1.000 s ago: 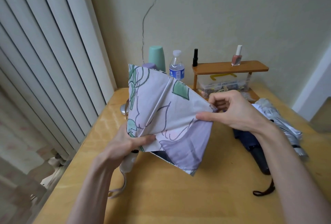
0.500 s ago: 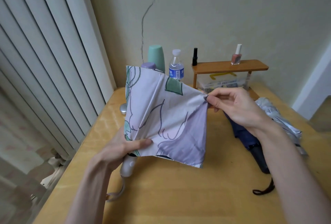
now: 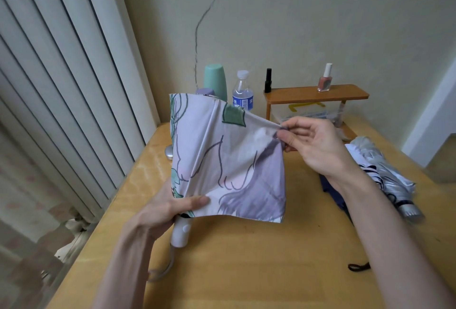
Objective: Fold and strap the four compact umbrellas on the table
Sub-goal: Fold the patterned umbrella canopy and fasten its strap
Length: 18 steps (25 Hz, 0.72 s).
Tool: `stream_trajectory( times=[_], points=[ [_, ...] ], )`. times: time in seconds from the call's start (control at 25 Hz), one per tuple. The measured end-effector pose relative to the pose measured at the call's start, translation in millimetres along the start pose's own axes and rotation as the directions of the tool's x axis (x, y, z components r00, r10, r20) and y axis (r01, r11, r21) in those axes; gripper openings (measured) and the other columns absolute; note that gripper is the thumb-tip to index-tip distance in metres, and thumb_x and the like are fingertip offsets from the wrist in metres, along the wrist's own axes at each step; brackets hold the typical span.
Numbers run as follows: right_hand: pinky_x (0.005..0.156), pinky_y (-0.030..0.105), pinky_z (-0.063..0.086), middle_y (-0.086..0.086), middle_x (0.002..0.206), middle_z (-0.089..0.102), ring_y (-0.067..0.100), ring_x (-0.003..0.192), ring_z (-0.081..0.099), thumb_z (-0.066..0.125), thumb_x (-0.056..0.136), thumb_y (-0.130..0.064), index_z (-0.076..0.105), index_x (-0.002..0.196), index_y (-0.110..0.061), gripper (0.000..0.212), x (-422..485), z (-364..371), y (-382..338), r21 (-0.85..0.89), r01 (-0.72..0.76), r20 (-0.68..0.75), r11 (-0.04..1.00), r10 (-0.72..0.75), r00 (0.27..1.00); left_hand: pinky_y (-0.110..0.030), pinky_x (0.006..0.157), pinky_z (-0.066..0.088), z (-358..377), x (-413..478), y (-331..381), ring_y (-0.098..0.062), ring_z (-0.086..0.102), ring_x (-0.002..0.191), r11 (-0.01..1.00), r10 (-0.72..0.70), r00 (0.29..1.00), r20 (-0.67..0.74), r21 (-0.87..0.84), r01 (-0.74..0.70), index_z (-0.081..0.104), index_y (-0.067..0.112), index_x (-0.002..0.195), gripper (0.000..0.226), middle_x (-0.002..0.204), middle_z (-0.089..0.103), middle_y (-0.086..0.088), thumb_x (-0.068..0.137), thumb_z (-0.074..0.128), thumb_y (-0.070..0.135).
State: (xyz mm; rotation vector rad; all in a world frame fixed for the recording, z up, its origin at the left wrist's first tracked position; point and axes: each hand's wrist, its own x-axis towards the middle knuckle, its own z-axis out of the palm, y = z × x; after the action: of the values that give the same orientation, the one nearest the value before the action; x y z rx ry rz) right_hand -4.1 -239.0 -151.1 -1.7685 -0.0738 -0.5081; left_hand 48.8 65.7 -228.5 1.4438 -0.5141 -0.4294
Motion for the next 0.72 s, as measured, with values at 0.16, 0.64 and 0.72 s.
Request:
stream_trajectory(
  times=[0.16, 0.64, 0.72],
  points=[
    [0.08, 0.019, 0.059, -0.008, 0.098, 0.081, 0.008, 0.096, 0.074, 0.061, 0.101, 0.005, 0.074, 0.109, -0.02, 0.029, -4, -1, -5, 0.075, -0.023, 0.053, 0.997, 0.019, 0.998, -0.02, 0.058, 0.056, 1, 2, -1, -0.013, 0.072, 0.062, 1.0, -0.012, 1.0, -0.016, -0.005, 0.012, 0.059, -0.002, 0.119, 0.054, 0.083, 0.077, -0.001, 0.071, 0.083, -0.012],
    [0.076, 0.022, 0.06, 0.003, 0.092, 0.081, 0.013, 0.088, 0.077, 0.075, 0.093, 0.001, 0.073, 0.122, -0.013, 0.033, 0, 6, -3, 0.164, -0.063, -0.143, 0.985, 0.087, 0.986, -0.046, 0.083, 0.053, -5, 7, -4, -0.039, 0.066, 0.094, 0.998, 0.016, 0.991, -0.133, 0.056, -0.009, 0.065, 0.01, 0.124, 0.066, 0.109, 0.066, -0.036, 0.067, 0.095, 0.024],
    [0.082, 0.022, 0.06, 0.006, 0.107, 0.081, 0.014, 0.097, 0.077, 0.066, 0.099, 0.001, 0.069, 0.13, -0.017, 0.036, 0, 9, -6, 0.313, -0.093, -0.133, 0.945, 0.141, 0.981, -0.052, 0.083, 0.049, -1, 10, -4, -0.041, 0.062, 0.092, 0.999, 0.041, 0.985, -0.168, 0.038, -0.035, 0.066, 0.011, 0.121, 0.065, 0.11, 0.062, -0.041, 0.065, 0.095, 0.029]
  ],
)
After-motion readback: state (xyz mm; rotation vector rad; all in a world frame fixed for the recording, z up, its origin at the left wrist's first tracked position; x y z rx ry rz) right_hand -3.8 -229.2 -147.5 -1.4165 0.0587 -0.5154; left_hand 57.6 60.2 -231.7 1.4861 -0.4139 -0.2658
